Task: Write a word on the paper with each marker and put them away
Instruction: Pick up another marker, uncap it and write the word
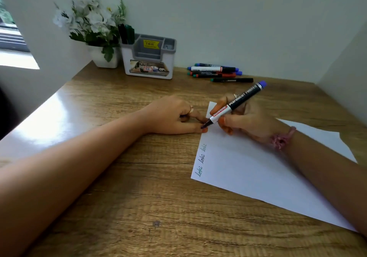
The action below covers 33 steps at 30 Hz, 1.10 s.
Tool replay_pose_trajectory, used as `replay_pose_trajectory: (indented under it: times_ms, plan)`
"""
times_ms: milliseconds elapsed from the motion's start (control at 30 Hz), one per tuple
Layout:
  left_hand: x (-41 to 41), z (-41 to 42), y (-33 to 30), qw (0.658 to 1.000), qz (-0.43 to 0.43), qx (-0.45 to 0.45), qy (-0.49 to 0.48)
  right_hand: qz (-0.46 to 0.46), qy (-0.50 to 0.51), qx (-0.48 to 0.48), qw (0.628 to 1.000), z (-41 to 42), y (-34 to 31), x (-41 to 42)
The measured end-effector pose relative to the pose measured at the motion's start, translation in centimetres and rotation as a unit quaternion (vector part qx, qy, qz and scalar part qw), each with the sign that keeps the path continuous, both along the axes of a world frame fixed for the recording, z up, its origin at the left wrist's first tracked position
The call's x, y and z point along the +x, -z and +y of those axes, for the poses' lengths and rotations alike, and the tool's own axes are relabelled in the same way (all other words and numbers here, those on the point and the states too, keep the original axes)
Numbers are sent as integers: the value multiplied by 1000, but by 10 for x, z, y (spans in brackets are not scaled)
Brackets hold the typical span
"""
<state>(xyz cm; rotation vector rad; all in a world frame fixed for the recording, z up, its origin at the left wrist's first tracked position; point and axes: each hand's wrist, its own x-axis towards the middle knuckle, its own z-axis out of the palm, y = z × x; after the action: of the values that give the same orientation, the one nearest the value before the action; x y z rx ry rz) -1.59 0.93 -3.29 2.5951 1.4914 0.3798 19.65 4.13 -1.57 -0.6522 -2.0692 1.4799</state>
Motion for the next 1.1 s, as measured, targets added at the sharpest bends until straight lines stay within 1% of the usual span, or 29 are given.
replay_pose_trajectory:
  times_ms: [67, 167, 333, 700, 833, 1000, 1100]
  plan:
    - [-1, 0, -2, 1000, -19, -2, 6, -7, 17, 26, 999, -2, 3, -2]
    - [-2, 3, 1, 1000, -25, 4, -4, 1, 36, 34, 999, -3, 4, -3]
    - [-3, 6, 5, 999, -42, 11, -4, -12, 17, 69, 997, -5, 7, -2]
    - [-3, 4, 2, 999, -46, 6, 1, -28, -16, 68, 997, -3, 9, -1]
    - [-1, 4, 2, 999, -38, 4, -6, -31, -10, 65, 997, -3, 8, -1]
    - [-2, 3, 3, 998, -64, 1, -1, -29, 4, 54, 998, -3, 9, -5]
    - [-2, 3, 3, 998, -65, 2, -2, -36, -9, 63, 997, -4, 8, -4]
